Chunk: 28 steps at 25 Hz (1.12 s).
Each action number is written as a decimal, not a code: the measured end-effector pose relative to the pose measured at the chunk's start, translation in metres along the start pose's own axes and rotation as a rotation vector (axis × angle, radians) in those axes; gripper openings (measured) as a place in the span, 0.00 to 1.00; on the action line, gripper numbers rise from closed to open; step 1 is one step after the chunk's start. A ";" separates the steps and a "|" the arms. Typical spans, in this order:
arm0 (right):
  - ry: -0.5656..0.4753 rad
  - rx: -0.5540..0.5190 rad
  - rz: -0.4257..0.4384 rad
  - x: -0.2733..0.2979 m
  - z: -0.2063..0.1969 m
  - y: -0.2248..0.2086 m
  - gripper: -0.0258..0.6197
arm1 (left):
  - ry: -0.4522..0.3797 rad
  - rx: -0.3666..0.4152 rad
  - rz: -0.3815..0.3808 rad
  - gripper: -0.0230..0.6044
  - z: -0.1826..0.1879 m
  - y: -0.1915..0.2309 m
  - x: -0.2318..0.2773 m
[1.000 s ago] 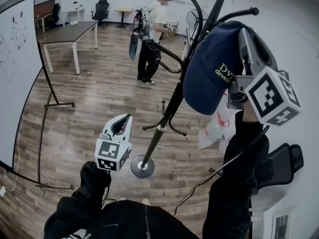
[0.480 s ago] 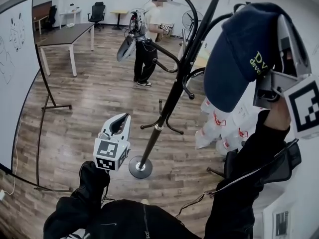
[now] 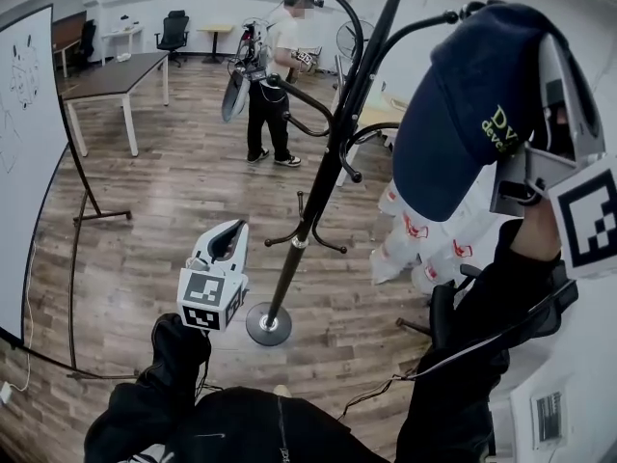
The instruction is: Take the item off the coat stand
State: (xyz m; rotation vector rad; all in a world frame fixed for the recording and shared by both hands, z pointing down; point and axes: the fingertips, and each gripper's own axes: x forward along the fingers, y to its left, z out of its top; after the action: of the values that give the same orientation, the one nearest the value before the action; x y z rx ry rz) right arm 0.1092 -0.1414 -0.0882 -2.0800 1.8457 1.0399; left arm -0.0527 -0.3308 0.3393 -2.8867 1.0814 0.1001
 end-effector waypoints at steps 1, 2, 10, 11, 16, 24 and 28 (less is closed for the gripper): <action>-0.001 -0.004 -0.007 -0.003 0.003 -0.001 0.18 | -0.002 0.000 -0.003 0.07 0.001 -0.001 0.000; -0.001 -0.007 -0.014 -0.006 0.005 -0.002 0.18 | -0.004 -0.001 -0.007 0.07 0.002 -0.003 0.000; 0.047 -0.006 -0.047 -0.033 -0.007 0.006 0.18 | 0.002 0.013 -0.074 0.07 0.005 -0.019 0.002; 0.056 -0.005 -0.051 -0.037 -0.010 0.008 0.18 | 0.002 0.016 -0.082 0.07 0.007 -0.021 0.001; 0.089 0.019 -0.067 -0.055 -0.035 0.015 0.18 | 0.004 0.028 -0.112 0.07 0.009 -0.028 0.001; 0.178 0.126 -0.057 -0.089 -0.113 0.048 0.18 | 0.007 0.033 -0.140 0.07 0.007 -0.032 -0.006; 0.257 0.145 -0.064 -0.105 -0.154 0.067 0.18 | 0.015 0.034 -0.150 0.07 0.002 -0.035 -0.012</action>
State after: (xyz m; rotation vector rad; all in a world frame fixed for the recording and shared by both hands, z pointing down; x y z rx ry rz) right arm 0.1072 -0.1563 0.1095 -2.2545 1.8870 0.6271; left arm -0.0391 -0.2967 0.3398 -2.9304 0.8567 0.0526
